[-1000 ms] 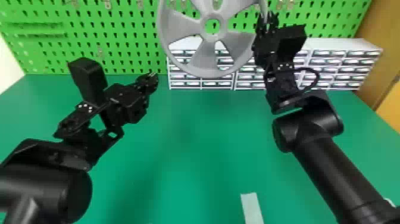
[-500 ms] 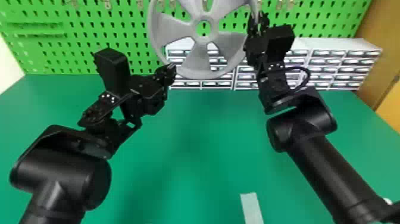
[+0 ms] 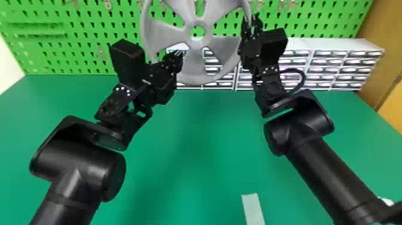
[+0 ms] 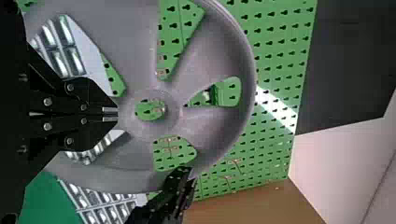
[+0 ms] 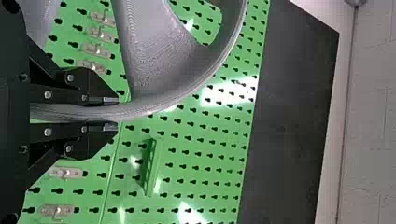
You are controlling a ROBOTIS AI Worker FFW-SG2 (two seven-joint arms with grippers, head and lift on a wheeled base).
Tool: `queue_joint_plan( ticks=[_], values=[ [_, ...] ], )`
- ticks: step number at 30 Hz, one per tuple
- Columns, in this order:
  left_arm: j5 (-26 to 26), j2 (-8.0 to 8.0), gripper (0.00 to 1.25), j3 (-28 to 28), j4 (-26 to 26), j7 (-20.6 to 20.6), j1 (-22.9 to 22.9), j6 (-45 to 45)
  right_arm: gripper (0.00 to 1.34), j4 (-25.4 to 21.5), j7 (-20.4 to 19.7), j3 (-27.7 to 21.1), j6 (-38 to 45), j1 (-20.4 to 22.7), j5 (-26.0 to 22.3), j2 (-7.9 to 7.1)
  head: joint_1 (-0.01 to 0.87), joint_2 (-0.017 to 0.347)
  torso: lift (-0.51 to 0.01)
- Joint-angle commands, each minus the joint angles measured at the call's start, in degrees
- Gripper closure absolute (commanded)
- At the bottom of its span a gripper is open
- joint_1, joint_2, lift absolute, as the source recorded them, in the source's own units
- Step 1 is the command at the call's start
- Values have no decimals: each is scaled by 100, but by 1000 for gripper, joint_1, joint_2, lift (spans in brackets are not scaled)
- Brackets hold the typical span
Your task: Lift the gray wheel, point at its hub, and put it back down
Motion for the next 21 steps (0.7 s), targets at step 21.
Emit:
queue_joint_plan(
  ticks=[21],
  values=[
    [-639,61,1223,-747,560,716,-603,-489,1317,-1,0,270,25,40,58,-18,692,48,-88]
  ],
)
